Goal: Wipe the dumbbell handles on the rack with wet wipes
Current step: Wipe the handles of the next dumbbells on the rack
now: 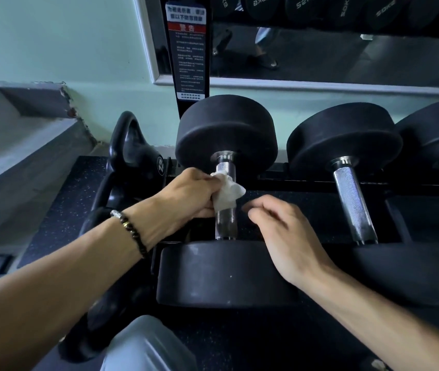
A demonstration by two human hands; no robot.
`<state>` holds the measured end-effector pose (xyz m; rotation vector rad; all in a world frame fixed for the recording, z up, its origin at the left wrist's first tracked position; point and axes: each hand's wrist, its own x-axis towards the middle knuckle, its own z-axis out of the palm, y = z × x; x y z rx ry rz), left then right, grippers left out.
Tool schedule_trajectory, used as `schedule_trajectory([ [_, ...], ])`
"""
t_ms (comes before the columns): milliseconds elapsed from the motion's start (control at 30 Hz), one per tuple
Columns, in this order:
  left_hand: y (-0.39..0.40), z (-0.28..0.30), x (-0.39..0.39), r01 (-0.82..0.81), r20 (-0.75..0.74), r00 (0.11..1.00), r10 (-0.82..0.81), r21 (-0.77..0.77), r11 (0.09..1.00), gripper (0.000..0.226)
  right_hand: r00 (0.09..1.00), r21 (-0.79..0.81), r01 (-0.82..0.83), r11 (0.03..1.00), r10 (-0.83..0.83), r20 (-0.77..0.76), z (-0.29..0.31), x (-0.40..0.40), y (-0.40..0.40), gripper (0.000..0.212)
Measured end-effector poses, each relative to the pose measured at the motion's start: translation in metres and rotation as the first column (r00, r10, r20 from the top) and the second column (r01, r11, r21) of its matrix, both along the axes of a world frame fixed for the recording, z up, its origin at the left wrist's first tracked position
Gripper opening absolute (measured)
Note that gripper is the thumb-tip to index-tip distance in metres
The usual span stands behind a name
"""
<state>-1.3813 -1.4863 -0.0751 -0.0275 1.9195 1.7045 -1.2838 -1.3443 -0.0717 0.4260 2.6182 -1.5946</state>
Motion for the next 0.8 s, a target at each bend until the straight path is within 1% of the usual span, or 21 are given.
schedule_trajectory([
  [100,0.014,-0.005,-0.021,-0.206,-0.055,0.977,0.205,-0.007,0.979,0.032,1.000,-0.001,0.004,1.000,-0.004,-0.013,-0.001,0.000,0.001,0.020],
  [133,0.017,-0.006,-0.023,-0.226,-0.066,0.972,0.225,-0.013,0.974,0.033,1.000,-0.004,0.006,1.000,-0.006,-0.017,-0.002,0.000,0.001,0.020],
  [167,0.016,-0.008,-0.019,-0.199,-0.078,0.977,0.196,-0.036,0.979,0.035,1.000,-0.006,0.010,1.000,-0.010,-0.022,-0.003,0.000,0.001,0.020],
  [200,0.010,-0.011,-0.012,-0.134,-0.078,0.989,0.128,-0.078,0.988,0.038,1.000,-0.006,0.013,1.000,-0.013,-0.025,-0.003,0.001,0.001,0.020],
  [267,0.001,-0.013,0.001,0.020,-0.079,0.996,-0.038,-0.220,0.975,0.045,1.000,-0.007,0.009,1.000,-0.009,-0.029,-0.003,0.000,0.000,0.021],
  [300,-0.001,-0.012,0.002,0.048,-0.098,0.992,-0.075,-0.255,0.966,0.048,1.000,-0.010,0.007,1.000,-0.007,-0.028,-0.003,0.000,0.000,0.021],
  [333,0.000,-0.013,-0.002,0.021,-0.138,0.989,-0.058,-0.254,0.967,0.050,1.000,-0.009,0.004,1.000,-0.004,-0.026,-0.004,0.001,0.000,0.022],
  [367,0.004,-0.012,-0.008,-0.043,-0.164,0.986,0.008,-0.214,0.976,0.049,1.000,-0.008,0.002,1.000,-0.002,-0.023,-0.004,0.001,0.000,0.022],
  [433,0.016,-0.005,-0.020,-0.150,-0.134,0.982,0.135,-0.106,0.983,0.043,1.000,-0.011,0.004,1.000,-0.004,-0.020,-0.005,0.003,0.001,0.022],
  [467,0.018,-0.004,-0.022,-0.147,-0.108,0.985,0.138,-0.080,0.986,0.041,1.000,-0.012,0.008,1.000,-0.008,-0.022,-0.006,0.002,0.001,0.023],
  [500,0.015,-0.002,-0.017,-0.093,-0.079,0.993,0.087,-0.081,0.992,0.038,1.000,-0.014,0.013,1.000,-0.014,-0.023,-0.006,0.002,0.002,0.023],
  [533,0.008,-0.003,-0.012,-0.004,-0.043,0.999,-0.001,-0.118,0.993,0.037,1.000,-0.015,0.015,1.000,-0.015,-0.026,-0.006,0.002,0.002,0.023],
  [600,-0.008,-0.004,0.001,0.186,0.026,0.982,-0.185,-0.228,0.956,0.038,0.999,-0.032,0.020,0.999,-0.021,-0.044,-0.007,0.001,0.001,0.022],
  [633,-0.013,-0.004,0.003,0.228,0.042,0.974,-0.224,-0.231,0.946,0.036,0.998,-0.044,0.033,0.998,-0.036,-0.057,-0.008,0.001,0.001,0.022],
  [667,-0.013,-0.005,0.000,0.217,0.035,0.976,-0.214,-0.198,0.956,0.031,0.996,-0.056,0.051,0.997,-0.055,-0.077,-0.008,0.002,0.001,0.021],
  [733,-0.004,-0.003,-0.014,0.069,-0.019,0.997,-0.071,-0.082,0.994,0.020,0.990,-0.077,0.086,0.993,-0.094,-0.109,-0.011,0.002,0.001,0.020],
  [767,0.002,0.000,-0.020,-0.004,-0.038,0.999,0.003,-0.041,0.999,0.020,0.987,-0.087,0.099,0.991,-0.109,-0.117,-0.013,0.003,0.000,0.020],
  [800,0.006,0.000,-0.025,-0.044,-0.042,0.998,0.043,-0.018,0.999,0.020,0.985,-0.094,0.107,0.990,-0.118,-0.129,-0.014,0.003,0.000,0.019],
])
